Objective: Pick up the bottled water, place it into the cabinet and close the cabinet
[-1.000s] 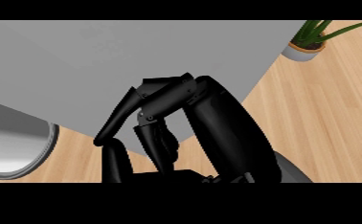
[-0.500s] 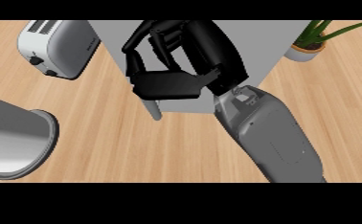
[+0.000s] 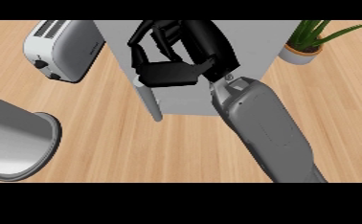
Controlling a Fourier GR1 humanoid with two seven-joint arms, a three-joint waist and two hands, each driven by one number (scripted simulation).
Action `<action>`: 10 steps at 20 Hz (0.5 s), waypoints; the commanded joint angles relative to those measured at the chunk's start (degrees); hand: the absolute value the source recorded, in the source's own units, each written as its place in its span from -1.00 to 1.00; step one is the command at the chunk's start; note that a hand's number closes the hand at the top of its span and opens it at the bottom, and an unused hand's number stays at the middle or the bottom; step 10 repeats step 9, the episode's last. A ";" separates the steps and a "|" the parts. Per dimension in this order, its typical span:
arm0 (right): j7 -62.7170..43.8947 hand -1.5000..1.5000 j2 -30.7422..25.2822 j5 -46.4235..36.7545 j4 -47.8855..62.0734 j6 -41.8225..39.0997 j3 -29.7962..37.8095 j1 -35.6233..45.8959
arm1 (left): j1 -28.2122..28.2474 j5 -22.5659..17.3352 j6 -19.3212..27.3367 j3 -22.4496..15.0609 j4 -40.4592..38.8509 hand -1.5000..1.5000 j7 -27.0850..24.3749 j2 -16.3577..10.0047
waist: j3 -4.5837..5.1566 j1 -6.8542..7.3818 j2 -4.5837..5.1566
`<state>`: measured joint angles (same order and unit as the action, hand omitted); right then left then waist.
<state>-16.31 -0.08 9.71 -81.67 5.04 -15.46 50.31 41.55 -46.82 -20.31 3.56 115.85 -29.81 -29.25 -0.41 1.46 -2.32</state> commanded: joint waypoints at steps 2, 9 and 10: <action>1.79 1.00 -1.53 -1.78 12.67 1.28 4.10 0.90 | -0.75 -0.78 1.06 0.49 2.47 1.00 2.02 -0.79 | 0.40 1.03 3.31; 3.24 1.00 -1.23 -1.97 13.74 0.86 4.47 1.83 | -4.28 -0.35 1.85 -0.99 0.71 1.00 2.97 0.04 | 0.50 0.65 3.45; 3.24 1.00 -1.23 -1.97 13.74 0.86 4.47 1.83 | -4.28 -0.35 1.85 -0.99 0.71 1.00 2.97 0.04 | 0.50 0.65 3.45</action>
